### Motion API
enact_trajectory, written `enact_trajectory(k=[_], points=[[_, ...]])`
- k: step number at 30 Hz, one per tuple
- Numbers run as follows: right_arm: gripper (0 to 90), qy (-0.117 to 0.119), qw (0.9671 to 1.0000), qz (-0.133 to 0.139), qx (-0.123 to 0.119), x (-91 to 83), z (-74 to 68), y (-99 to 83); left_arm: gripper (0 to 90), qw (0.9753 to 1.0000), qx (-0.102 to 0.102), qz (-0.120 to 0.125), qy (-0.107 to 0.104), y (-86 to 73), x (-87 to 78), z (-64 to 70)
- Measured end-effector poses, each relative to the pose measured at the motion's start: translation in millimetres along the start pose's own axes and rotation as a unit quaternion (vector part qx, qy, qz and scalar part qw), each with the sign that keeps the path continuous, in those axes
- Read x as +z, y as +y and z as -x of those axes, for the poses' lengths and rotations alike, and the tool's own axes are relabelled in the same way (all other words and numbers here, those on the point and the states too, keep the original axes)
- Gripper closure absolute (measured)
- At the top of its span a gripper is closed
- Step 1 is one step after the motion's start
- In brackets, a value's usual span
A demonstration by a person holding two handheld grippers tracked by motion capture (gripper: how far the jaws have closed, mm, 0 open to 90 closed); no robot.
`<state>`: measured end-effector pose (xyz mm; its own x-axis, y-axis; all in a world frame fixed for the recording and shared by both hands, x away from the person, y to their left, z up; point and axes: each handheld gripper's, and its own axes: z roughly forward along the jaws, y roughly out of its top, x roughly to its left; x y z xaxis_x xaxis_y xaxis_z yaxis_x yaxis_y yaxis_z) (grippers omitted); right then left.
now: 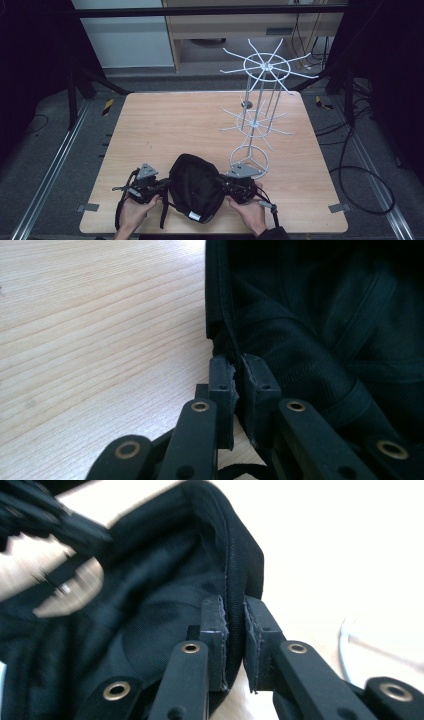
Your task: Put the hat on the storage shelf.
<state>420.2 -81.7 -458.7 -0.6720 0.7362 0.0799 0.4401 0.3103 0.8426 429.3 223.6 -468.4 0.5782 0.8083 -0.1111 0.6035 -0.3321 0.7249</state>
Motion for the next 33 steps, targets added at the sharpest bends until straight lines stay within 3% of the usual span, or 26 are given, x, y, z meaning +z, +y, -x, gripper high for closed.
enact_trajectory(k=[4, 11, 20, 24, 33], points=[[81.9, 0.004, 0.9991, 0.033, -0.026, -7.7, -7.8, 5.1, 82.8, 1.0000, 0.003, -0.003, 0.000, -0.2, 2.2, 0.3], [82.9, -0.006, 0.9990, 0.031, -0.032, -8.7, -10.9, 4.4, 78.5, 0.9999, -0.008, 0.010, -0.001, 0.1, -3.5, -2.5], [83.6, -0.021, 0.9989, 0.028, -0.030, -9.3, -10.4, 3.8, 66.4, 0.9972, -0.025, 0.068, -0.014, 7.2, -34.8, 3.7], [83.7, -0.022, 0.9988, 0.029, -0.033, -8.9, -12.0, 4.1, 64.6, 0.9952, -0.034, 0.085, -0.033, 12.5, -42.3, 12.6], [83.7, -0.019, 0.9987, 0.029, -0.038, -8.4, -15.0, 3.9, 56.4, 0.9942, -0.031, 0.085, -0.058, 27.9, -24.7, 37.3]])
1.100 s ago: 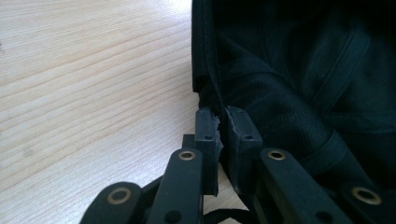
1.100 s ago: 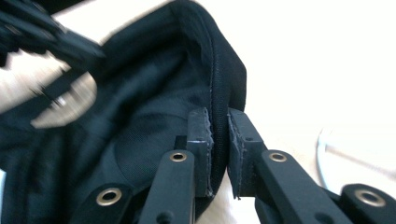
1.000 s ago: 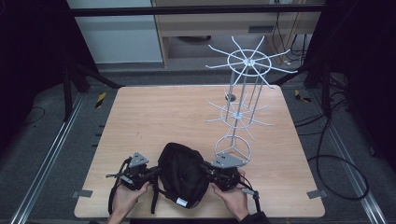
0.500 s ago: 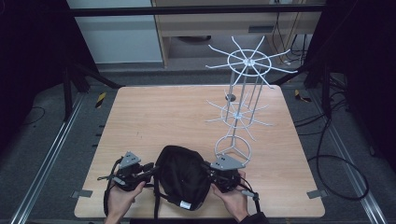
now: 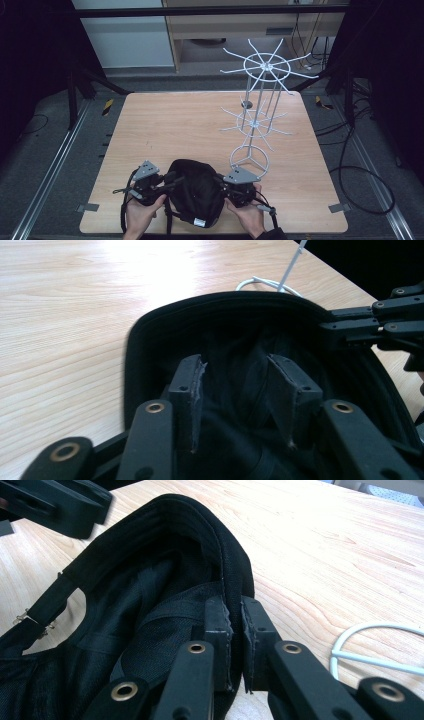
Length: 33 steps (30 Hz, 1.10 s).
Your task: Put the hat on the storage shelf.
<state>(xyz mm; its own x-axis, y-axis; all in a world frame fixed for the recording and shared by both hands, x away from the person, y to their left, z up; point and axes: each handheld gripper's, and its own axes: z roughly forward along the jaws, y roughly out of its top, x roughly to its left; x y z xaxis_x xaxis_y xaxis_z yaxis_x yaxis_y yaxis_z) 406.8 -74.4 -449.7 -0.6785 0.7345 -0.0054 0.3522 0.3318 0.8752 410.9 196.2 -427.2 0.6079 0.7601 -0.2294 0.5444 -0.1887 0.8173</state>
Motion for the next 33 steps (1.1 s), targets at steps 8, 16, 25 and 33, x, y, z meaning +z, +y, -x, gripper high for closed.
enact_trajectory(k=[8, 16, 25, 33], points=[[83.6, 0.008, 1.0000, -0.002, -0.003, 1.4, -2.1, -0.4, 48.6, 0.9999, -0.010, 0.013, -0.004, 9.8, 14.0, 5.1], [83.6, 0.016, 0.9998, 0.005, -0.012, 1.8, -5.7, -0.2, 40.5, 0.9997, -0.019, 0.012, -0.002, 15.0, 30.0, 13.3], [83.8, 0.027, 0.9995, 0.005, -0.017, 4.0, -7.9, -1.7, 33.5, 0.9993, -0.034, 0.014, 0.004, 16.6, 36.8, 15.2], [83.7, 0.019, 0.9997, 0.007, -0.017, 3.6, -7.4, -2.0, 32.6, 0.9986, -0.052, -0.009, -0.004, 4.3, 39.7, 12.9]])
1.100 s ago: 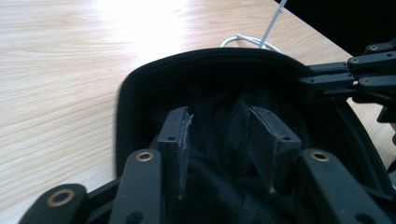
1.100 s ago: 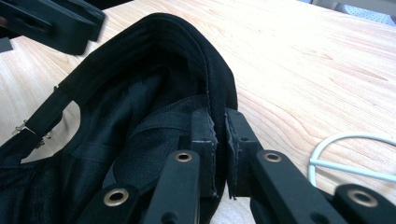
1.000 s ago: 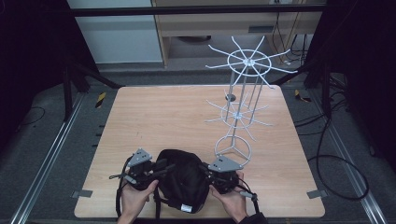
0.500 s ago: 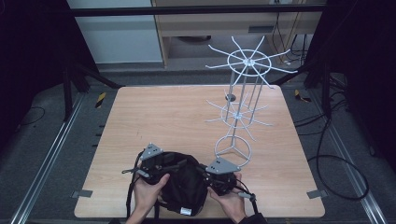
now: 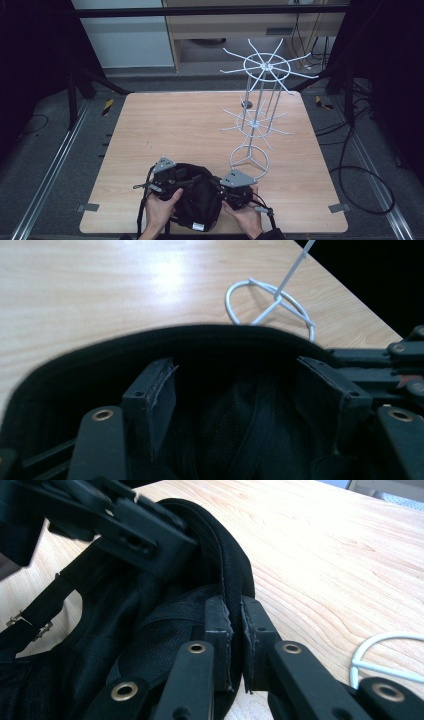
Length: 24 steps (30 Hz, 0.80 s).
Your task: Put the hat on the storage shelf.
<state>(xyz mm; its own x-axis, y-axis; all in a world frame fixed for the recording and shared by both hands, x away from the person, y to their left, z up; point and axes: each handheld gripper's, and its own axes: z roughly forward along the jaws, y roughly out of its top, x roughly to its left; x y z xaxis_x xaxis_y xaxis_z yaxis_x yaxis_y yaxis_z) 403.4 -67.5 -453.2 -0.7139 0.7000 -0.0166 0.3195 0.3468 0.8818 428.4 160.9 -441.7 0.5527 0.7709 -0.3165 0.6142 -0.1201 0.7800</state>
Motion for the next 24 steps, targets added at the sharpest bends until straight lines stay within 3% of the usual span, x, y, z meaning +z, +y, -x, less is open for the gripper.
enact_trajectory(k=[6, 14, 24], points=[[83.8, 0.017, 0.9998, 0.004, -0.011, 1.4, -3.6, -0.3, 30.7, 0.9996, -0.023, 0.013, -0.013, 3.9, 0.0, -6.0], [83.8, 0.048, 0.9984, -0.001, -0.030, 7.8, -11.0, -2.4, 28.1, 0.9994, -0.023, 0.024, -0.010, 6.0, -0.7, -3.7], [83.8, 0.074, 0.9957, -0.009, -0.055, 12.8, -20.6, -3.3, 27.4, 0.9998, -0.017, 0.007, 0.008, 3.0, 7.7, 0.5]])
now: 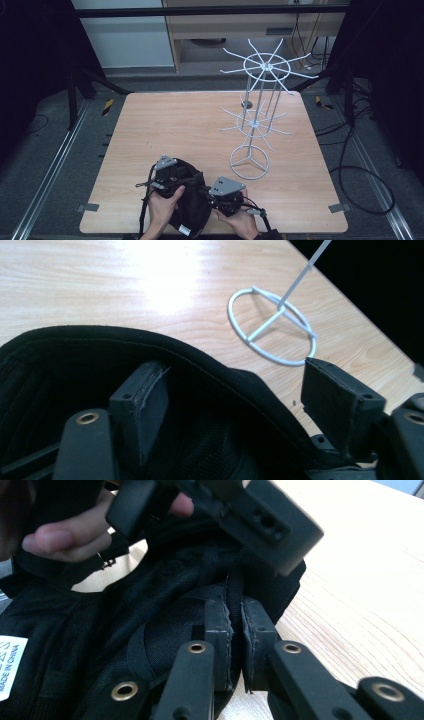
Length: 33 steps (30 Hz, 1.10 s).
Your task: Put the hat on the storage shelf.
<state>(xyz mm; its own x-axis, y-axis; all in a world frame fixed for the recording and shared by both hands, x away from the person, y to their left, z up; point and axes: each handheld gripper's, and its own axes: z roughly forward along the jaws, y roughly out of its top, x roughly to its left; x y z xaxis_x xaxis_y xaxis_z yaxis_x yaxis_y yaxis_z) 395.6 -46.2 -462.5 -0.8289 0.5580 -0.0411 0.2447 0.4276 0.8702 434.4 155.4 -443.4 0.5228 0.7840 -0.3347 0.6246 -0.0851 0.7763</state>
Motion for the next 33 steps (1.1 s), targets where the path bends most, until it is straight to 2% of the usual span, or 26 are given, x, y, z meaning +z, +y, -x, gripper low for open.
enact_trajectory(k=[2, 5, 8, 12, 16, 20, 22, 27, 30, 33], points=[[83.8, 0.002, 1.0000, 0.000, -0.001, 0.2, -0.2, -0.1, 31.8, 1.0000, -0.002, -0.007, 0.006, -1.4, 2.4, -0.9], [83.7, 0.005, 1.0000, -0.005, -0.001, 2.2, -1.5, -1.0, 38.8, 0.9998, -0.007, -0.021, 0.003, -2.7, 4.5, -3.7], [83.5, 0.005, 0.9999, -0.009, 0.000, 4.9, -2.5, -2.4, 49.1, 0.9995, -0.015, -0.025, -0.010, -4.2, 6.2, -5.2], [80.8, 0.007, 0.9998, -0.016, 0.004, 6.6, -3.0, -3.0, 60.7, 0.9992, -0.016, -0.028, -0.025, -5.5, 6.9, -5.4], [74.4, 0.017, 0.9997, -0.014, 0.009, 5.9, -3.0, -2.1, 71.5, 0.9990, -0.008, -0.024, -0.037, -6.3, 5.5, -3.8], [66.2, 0.035, 0.9991, -0.001, 0.024, -1.3, -0.2, 1.2, 75.6, 0.9986, -0.011, -0.008, -0.051, -4.6, -0.3, -4.0], [61.3, 0.046, 0.9982, 0.014, 0.035, -9.4, 2.9, 3.7, 76.8, 0.9982, -0.010, 0.006, -0.059, -1.1, -7.4, -3.2], [52.1, 0.061, 0.9956, 0.050, 0.052, -28.0, 9.4, 9.8, 78.1, 0.9970, 0.023, 0.041, -0.061, 9.5, -26.6, 6.5], [49.9, 0.050, 0.9956, 0.062, 0.048, -37.4, 11.4, 13.9, 79.1, 0.9959, 0.041, 0.058, -0.056, 14.9, -37.5, 10.8], [48.9, 0.042, 0.9949, 0.073, 0.055, -46.4, 17.0, 16.1, 80.2, 0.9939, 0.054, 0.081, -0.052, 19.9, -48.3, 12.3]])
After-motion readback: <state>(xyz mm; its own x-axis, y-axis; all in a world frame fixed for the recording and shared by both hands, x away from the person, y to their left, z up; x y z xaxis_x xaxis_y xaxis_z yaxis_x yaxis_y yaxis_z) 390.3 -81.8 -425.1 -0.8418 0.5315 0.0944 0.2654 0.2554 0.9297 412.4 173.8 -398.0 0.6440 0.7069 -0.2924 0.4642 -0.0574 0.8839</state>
